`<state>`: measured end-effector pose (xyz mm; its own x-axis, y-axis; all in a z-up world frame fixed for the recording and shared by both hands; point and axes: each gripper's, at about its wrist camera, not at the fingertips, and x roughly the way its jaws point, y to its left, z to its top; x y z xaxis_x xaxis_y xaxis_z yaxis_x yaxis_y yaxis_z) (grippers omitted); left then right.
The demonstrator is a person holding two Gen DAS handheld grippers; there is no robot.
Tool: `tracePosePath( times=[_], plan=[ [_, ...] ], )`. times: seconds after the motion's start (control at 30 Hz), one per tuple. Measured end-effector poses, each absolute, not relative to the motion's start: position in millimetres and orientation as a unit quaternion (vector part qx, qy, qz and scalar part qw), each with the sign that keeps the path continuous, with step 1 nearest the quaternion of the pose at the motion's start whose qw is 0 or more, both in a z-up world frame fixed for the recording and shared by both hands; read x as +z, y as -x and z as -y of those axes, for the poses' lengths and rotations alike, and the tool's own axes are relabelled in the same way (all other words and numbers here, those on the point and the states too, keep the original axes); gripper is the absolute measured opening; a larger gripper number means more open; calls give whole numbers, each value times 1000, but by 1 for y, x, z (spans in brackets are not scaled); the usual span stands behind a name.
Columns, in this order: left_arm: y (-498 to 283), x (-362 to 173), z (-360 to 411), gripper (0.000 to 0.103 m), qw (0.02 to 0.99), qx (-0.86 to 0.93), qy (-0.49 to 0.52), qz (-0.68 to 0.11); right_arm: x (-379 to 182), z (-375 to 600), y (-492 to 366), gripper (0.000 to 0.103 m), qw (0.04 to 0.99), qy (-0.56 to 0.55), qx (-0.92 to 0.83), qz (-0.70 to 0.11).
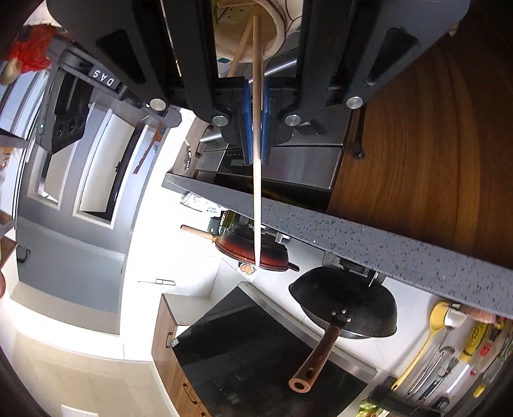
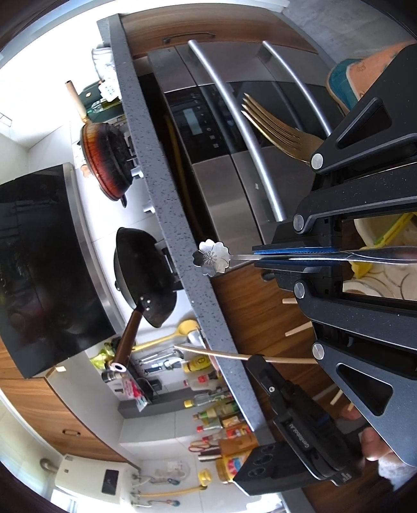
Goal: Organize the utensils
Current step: 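Lift the chopstick over the tall cup while the right tool lifts the spoon over the small cup, then release the chopstick into the tall cup while the right tool releases the spoon into the small cup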
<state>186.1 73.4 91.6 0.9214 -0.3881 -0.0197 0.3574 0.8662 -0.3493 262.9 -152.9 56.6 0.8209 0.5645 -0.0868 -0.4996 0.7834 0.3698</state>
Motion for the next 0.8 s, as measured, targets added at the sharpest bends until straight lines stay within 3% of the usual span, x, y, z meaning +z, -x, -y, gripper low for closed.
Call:
tracePosePath(
  times=[0.8],
  plan=[
    [-182,72,-70,5,963,-210,149,-75,32,137,-274,4,964,-117,221,-86]
  ],
)
